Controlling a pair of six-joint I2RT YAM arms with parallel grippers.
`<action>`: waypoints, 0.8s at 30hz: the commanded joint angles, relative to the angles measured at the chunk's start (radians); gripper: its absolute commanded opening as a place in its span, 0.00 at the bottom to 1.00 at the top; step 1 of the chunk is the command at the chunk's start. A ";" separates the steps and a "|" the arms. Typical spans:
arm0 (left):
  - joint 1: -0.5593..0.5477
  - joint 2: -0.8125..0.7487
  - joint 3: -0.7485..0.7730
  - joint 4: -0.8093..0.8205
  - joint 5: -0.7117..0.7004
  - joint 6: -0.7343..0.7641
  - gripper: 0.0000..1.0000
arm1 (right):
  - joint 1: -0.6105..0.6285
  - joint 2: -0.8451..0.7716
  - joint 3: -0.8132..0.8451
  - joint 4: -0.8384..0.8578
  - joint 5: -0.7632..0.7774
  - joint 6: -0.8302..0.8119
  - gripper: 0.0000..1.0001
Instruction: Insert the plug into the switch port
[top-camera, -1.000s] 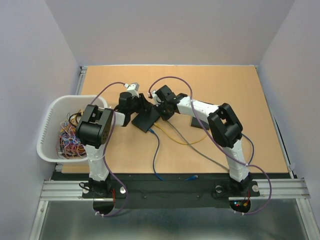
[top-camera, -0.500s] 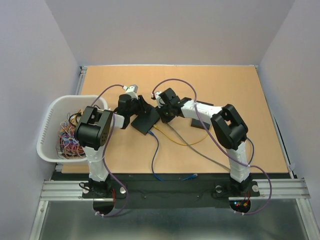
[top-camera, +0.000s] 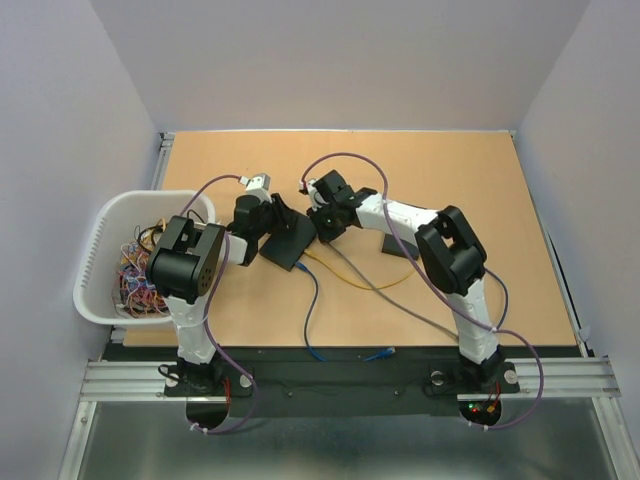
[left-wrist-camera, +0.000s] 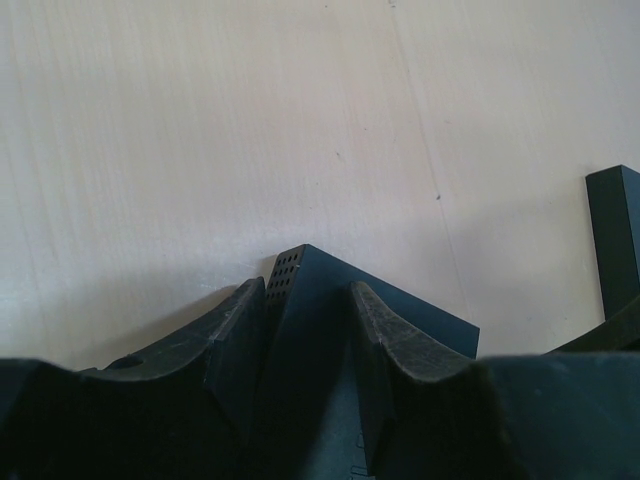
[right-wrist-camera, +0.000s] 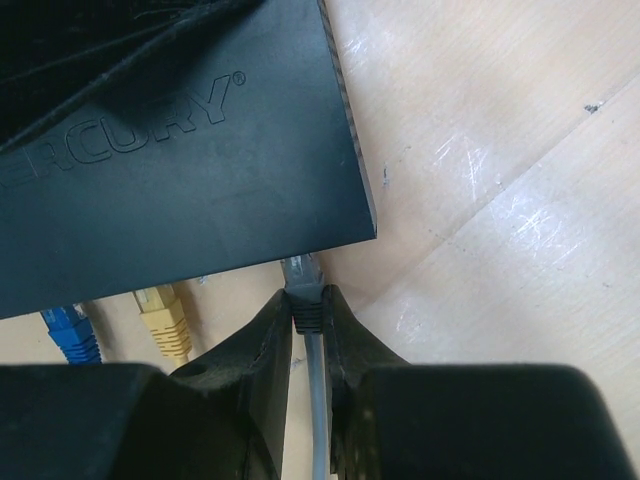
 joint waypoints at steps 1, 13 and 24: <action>-0.145 0.034 -0.056 -0.156 0.219 -0.083 0.47 | 0.047 0.030 0.171 0.457 -0.139 0.065 0.00; -0.172 0.040 -0.038 -0.173 0.205 -0.053 0.47 | 0.068 -0.036 0.072 0.638 -0.159 -0.003 0.00; -0.154 0.057 0.055 -0.294 0.170 0.005 0.47 | 0.068 -0.128 -0.075 0.632 -0.109 -0.103 0.19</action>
